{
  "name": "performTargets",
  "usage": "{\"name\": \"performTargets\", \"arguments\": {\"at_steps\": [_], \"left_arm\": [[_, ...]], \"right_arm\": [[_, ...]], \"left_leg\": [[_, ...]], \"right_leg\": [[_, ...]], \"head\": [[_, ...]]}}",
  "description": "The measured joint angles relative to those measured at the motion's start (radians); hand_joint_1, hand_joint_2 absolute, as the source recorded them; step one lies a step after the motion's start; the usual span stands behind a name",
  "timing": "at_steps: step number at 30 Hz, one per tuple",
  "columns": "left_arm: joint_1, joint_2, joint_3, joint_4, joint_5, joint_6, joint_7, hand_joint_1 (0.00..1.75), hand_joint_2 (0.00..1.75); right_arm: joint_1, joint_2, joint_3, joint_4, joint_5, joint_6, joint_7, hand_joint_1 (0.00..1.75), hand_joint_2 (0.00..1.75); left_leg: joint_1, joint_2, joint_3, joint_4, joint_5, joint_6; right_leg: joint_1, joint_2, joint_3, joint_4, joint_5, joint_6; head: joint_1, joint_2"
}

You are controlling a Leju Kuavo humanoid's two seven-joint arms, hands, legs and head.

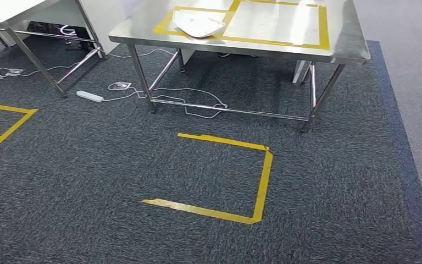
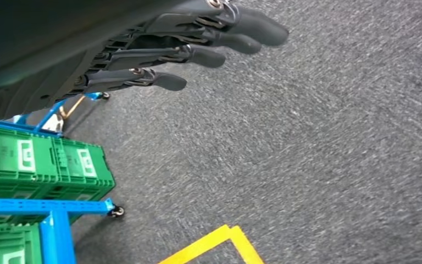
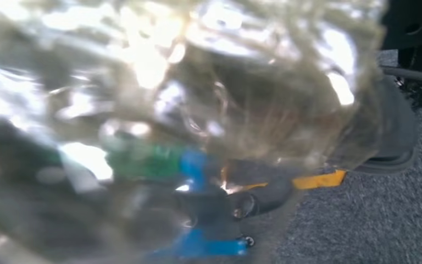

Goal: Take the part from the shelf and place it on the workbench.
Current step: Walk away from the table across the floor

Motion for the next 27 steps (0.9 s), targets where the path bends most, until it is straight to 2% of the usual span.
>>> {"name": "performTargets", "arguments": {"at_steps": [1,2,3,5,6,7,8,9,10,11,12,13,14,16,17,18,19,20,21,22,23,24,25,26,27], "left_arm": [[0.0,0.001,-0.003,0.0,0.0,0.0,0.0,0.0,0.0],[0.0,0.001,-0.006,0.0,0.001,0.0,0.0,0.0,0.0],[0.0,0.002,-0.009,0.001,0.001,0.0,0.0,0.0,0.0],[-0.001,0.003,-0.013,0.001,0.001,0.0,0.0,0.0,0.0],[-0.001,0.003,-0.015,0.001,0.001,0.0,0.0,0.0,0.0],[-0.001,0.003,-0.016,0.002,0.001,0.0,0.0,0.0,0.0],[-0.001,0.003,-0.017,0.002,0.001,0.0,0.0,0.0,0.0],[-0.002,0.002,-0.017,0.002,0.001,0.0,0.0,0.0,0.0],[-0.003,0.002,-0.017,0.002,0.002,0.0,-0.001,0.0,0.0],[-0.004,0.001,-0.018,0.002,0.004,0.0,-0.002,0.0,0.0],[-0.005,0.001,-0.018,0.002,0.006,0.0,-0.003,0.0,0.0],[-0.006,0.0,-0.018,0.002,0.009,0.0,-0.005,0.0,0.0],[-0.007,0.0,-0.019,0.002,0.012,0.0,-0.007,0.0,0.0],[-0.009,0.002,-0.019,0.003,0.018,0.0,-0.01,0.0,0.0],[-0.009,0.004,-0.02,0.003,0.02,0.0,-0.012,0.0,0.0],[-0.008,0.005,-0.022,0.003,0.022,0.0,-0.014,0.0,0.0],[-0.007,0.006,-0.023,0.004,0.023,0.0,-0.015,0.0,0.0],[-0.007,0.006,-0.024,0.005,0.025,0.0,-0.017,0.0,0.0],[-0.008,0.005,-0.025,0.005,0.026,0.0,-0.019,0.0,0.0],[-0.009,0.005,-0.025,0.006,0.028,0.0,-0.02,0.0,0.0],[-0.01,0.005,-0.026,0.006,0.03,0.0,-0.022,0.0,0.0],[-0.011,0.005,-0.026,0.007,0.033,0.0,-0.024,0.0,0.0],[-0.011,0.005,-0.025,0.008,0.035,0.0,-0.025,0.0,0.0],[-0.011,0.005,-0.024,0.009,0.036,0.0,-0.027,0.0,0.0],[-0.012,0.004,-0.021,0.011,0.036,0.0,-0.03,0.0,0.0]], "right_arm": [[0.001,0.0,-0.001,0.0,0.0,0.0,0.0,0.0,0.0],[0.002,0.0,-0.002,0.0,0.0,0.0,0.0,0.0,0.0],[0.004,0.0,-0.002,0.0,0.0,0.0,0.0,0.0,0.0],[0.005,0.0,-0.002,0.0,0.0,0.0,0.001,0.0,0.0],[0.005,0.0,-0.003,0.0,0.0,0.0,0.002,0.0,0.0],[0.004,0.0,-0.004,0.0,0.0,0.0,0.002,0.0,0.0],[0.004,0.0,-0.005,0.0,0.0,0.0,0.001,0.0,0.0],[0.004,0.0,-0.006,0.0,0.0,0.0,0.001,0.0,0.0],[0.004,0.0,-0.006,0.0,0.0,0.0,0.001,0.0,0.0],[0.004,0.0,-0.007,0.0,0.0,0.0,0.001,0.0,0.0],[0.003,0.0,-0.008,0.0,0.0,0.0,0.002,0.0,0.0],[0.002,0.0,-0.009,0.0,0.0,0.0,0.003,0.0,0.0],[0.002,0.0,-0.011,0.0,0.0,0.0,0.002,0.0,0.0],[0.002,0.001,-0.012,0.0,0.0,0.0,-0.004,0.0,0.0],[0.003,0.001,-0.013,0.0,0.0,0.0,-0.007,0.0,0.0],[0.004,0.001,-0.013,0.0,0.0,0.0,-0.008,0.0,0.0],[0.004,0.001,-0.013,0.0,0.0,0.0,-0.008,0.0,0.0],[0.004,0.001,-0.012,0.0,0.0,0.0,-0.008,0.0,0.0],[0.004,0.002,-0.012,0.0,0.0,0.0,-0.008,0.0,0.0],[0.004,0.002,-0.013,0.0,0.0,0.0,-0.008,0.0,0.0],[0.003,0.002,-0.013,0.0,0.0,0.0,-0.008,0.0,0.0],[0.003,0.002,-0.013,0.0,0.0,0.0,-0.009,0.0,0.0],[0.003,0.002,-0.014,0.001,0.0,0.0,-0.009,0.0,0.0],[0.003,0.002,-0.014,0.001,0.0,0.0,-0.009,0.0,0.0],[0.003,0.003,-0.015,0.001,0.0,0.0,-0.009,0.0,0.0]], "left_leg": [[0.0,0.003,-0.011,-0.002,0.006,0.007],[-0.001,0.006,-0.024,-0.003,0.016,0.017],[-0.001,0.009,-0.038,-0.004,0.027,0.026],[-0.006,0.012,-0.068,-0.004,0.052,0.037],[-0.01,0.013,-0.084,-0.003,0.066,0.038],[-0.013,0.014,-0.103,-0.002,0.08,0.039],[-0.015,0.015,-0.121,-0.001,0.093,0.039],[-0.016,0.015,-0.139,0.001,0.106,0.038],[-0.017,0.015,-0.154,0.002,0.119,0.037],[-0.018,0.015,-0.165,0.004,0.13,0.034],[-0.019,0.014,-0.173,0.007,0.142,0.03],[-0.02,0.014,-0.179,0.009,0.153,0.026],[-0.021,0.014,-0.185,0.011,0.165,0.02],[-0.02,0.014,-0.199,0.014,0.182,0.01],[-0.018,0.012,-0.206,0.023,0.167,0.004],[-0.017,0.01,-0.214,0.049,0.13,-0.002],[-0.015,0.008,-0.224,0.094,0.076,-0.007],[-0.013,0.008,-0.235,0.156,0.016,-0.012],[-0.012,0.008,-0.244,0.223,-0.026,-0.015],[-0.011,0.008,-0.246,0.277,-0.042,-0.018],[-0.01,0.008,-0.238,0.306,-0.033,-0.019],[-0.009,0.008,-0.214,0.303,-0.007,-0.02],[-0.009,0.008,-0.175,0.267,0.022,-0.019],[-0.008,0.008,-0.12,0.205,0.035,-0.017],[-0.009,0.007,-0.059,0.125,0.029,-0.013]], "right_leg": [[-0.002,0.003,-0.009,0.006,-0.003,0.005],[-0.004,0.006,-0.021,0.022,-0.024,0.01],[-0.005,0.009,-0.035,0.056,-0.063,0.014],[-0.008,0.013,-0.068,0.172,-0.166,0.016],[-0.008,0.013,-0.079,0.234,-0.197,0.016],[-0.007,0.013,-0.079,0.278,-0.202,0.014],[-0.007,0.013,-0.066,0.295,-0.184,0.012],[-0.006,0.013,-0.034,0.274,-0.15,0.01],[-0.005,0.013,0.013,0.223,-0.118,0.007],[-0.003,0.013,0.079,0.142,-0.106,0.003],[-0.001,0.013,0.146,0.05,-0.108,-0.001],[0.001,0.013,0.195,-0.025,-0.124,-0.005],[0.002,0.013,0.226,-0.077,-0.139,-0.009],[0.001,0.012,0.218,-0.099,-0.14,-0.018],[0.0,0.011,0.206,-0.097,-0.131,-0.024],[-0.001,0.008,0.194,-0.096,-0.119,-0.031],[-0.002,0.006,0.18,-0.095,-0.107,-0.036],[0.0,0.005,0.164,-0.092,-0.095,-0.04],[0.001,0.003,0.147,-0.087,-0.083,-0.041],[0.002,0.001,0.126,-0.079,-0.073,-0.04],[0.003,0.0,0.103,-0.069,-0.064,-0.039],[0.003,0.0,0.079,-0.058,-0.057,-0.038],[0.003,0.0,0.056,-0.046,-0.05,-0.036],[0.003,0.0,0.038,-0.035,-0.044,-0.033],[0.005,0.0,0.024,-0.023,-0.039,-0.029]], "head": [[0.0,0.0],[0.001,0.0],[0.003,0.0],[0.008,0.0],[0.009,0.0],[0.009,0.0],[0.009,0.0],[0.008,0.0],[0.008,0.0],[0.009,0.0],[0.009,0.0],[0.009,0.0],[0.008,0.0],[0.008,0.0],[0.007,0.0],[0.007,0.0],[0.006,0.0],[0.005,0.0],[0.005,0.0],[0.005,0.0],[0.005,0.0],[0.005,0.0],[0.005,0.0],[0.004,0.0],[0.004,0.0]]}}
